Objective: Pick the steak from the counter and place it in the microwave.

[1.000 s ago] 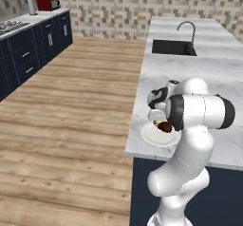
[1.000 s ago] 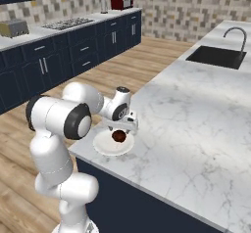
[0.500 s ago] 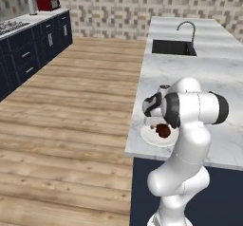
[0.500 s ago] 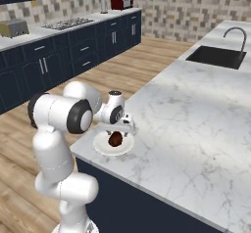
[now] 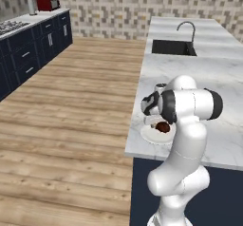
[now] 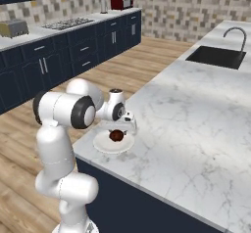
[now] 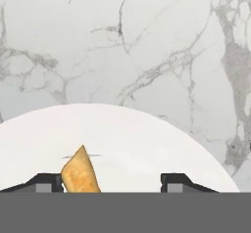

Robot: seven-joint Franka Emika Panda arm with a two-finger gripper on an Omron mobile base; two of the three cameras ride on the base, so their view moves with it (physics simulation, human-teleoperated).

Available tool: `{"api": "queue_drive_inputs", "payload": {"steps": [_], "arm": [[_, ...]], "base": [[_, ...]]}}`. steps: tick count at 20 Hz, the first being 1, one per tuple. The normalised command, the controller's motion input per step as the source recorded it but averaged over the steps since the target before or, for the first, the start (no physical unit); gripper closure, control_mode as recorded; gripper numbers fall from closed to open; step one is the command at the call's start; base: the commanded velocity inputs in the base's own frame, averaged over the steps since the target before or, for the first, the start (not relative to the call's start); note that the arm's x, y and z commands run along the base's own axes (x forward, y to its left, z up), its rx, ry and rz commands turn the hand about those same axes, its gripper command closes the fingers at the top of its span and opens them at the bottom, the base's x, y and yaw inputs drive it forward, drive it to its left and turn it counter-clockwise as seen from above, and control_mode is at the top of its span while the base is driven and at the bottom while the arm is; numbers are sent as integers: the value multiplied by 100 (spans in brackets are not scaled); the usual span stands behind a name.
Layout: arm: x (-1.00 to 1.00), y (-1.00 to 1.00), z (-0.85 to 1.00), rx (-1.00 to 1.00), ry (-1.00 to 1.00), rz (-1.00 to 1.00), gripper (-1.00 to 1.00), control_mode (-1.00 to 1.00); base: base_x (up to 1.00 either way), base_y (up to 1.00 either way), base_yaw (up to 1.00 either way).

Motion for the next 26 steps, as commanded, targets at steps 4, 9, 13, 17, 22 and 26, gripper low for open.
{"api": "queue_drive_inputs", "payload": {"steps": [4,9,13,17,22,26], "arm": [[-28,-2,-3,0,-1,0,100,-100],[-25,-4,47,0,-8,0,100,-100],[-26,0,84,0,-10,0,100,-100],[-47,0,88,0,-14,-1,100,-100],[-70,0,68,0,-17,-3,100,-100],[-52,1,61,0,-8,-8,100,-100]], "base": [[0,0,0],[0,0,0],[0,0,0],[0,0,0],[0,0,0],[0,0,0]]}}
